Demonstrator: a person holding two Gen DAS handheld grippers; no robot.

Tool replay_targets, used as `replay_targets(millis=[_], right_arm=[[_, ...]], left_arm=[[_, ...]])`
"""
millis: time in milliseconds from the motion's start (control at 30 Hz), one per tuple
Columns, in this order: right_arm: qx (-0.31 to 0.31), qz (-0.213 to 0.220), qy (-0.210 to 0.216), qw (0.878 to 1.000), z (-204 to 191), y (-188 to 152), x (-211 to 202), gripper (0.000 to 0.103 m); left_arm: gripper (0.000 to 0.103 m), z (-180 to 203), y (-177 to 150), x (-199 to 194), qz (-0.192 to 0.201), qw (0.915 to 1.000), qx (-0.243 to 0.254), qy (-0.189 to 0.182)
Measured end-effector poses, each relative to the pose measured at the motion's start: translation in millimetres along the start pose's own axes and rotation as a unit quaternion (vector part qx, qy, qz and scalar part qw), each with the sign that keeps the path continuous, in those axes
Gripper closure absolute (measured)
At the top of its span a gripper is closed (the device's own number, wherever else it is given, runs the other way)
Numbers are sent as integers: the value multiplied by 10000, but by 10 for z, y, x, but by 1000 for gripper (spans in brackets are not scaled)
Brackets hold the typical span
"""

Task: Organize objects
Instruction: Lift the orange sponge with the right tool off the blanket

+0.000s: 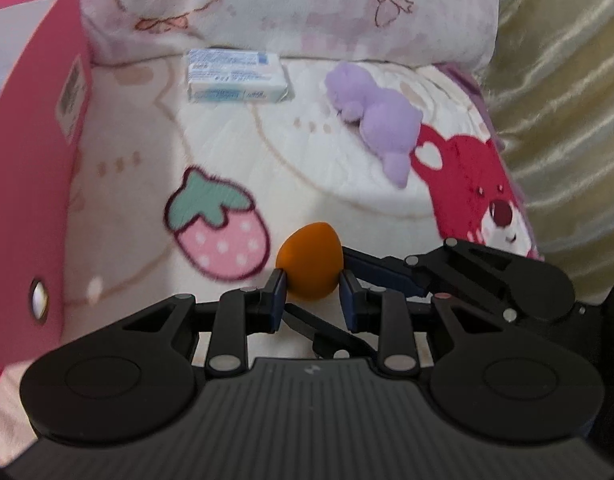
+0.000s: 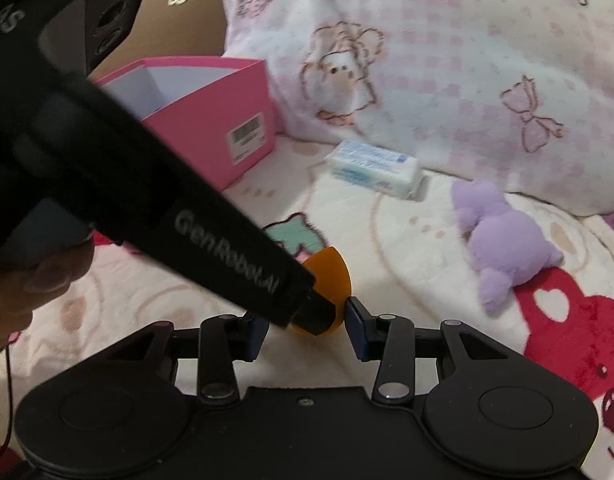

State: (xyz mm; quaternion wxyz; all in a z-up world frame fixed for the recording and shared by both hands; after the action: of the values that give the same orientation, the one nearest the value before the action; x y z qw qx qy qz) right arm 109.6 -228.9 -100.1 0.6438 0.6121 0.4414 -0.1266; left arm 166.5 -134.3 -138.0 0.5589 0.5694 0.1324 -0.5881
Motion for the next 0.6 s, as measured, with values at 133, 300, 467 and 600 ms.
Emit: replay_targets(millis=[133, 300, 467, 600], right_arm=[[-72, -124, 59, 9999, -140, -81, -90, 57], [-41, -195, 56, 9998, -374, -184, -225, 57], [49, -238, 86, 9997, -576, -237, -370, 57], [-46, -321, 35, 9995, -739, -273, -476, 57]], left_arm=[[76, -22, -155, -134, -117, 9999, -30, -46], [76, 17, -355, -322, -287, 9996, 30, -60], [76, 66, -520, -536, -348, 9993, 109, 25], [76, 70, -616, -660, -425, 9990, 131, -7]])
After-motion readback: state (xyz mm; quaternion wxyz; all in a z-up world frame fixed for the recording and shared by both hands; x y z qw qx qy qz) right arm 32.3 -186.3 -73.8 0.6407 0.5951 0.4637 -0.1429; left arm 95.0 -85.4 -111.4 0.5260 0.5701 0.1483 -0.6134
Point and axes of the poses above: each gripper's, at about its wrist camera, not at the fingertips, and x roughly the way its jaws point, z to its right, y to its top, the point moved 1 cm from there along x, roughly the way its jaws point, and after that the axes turned 10 degrees about x, right-handed, at the moved point
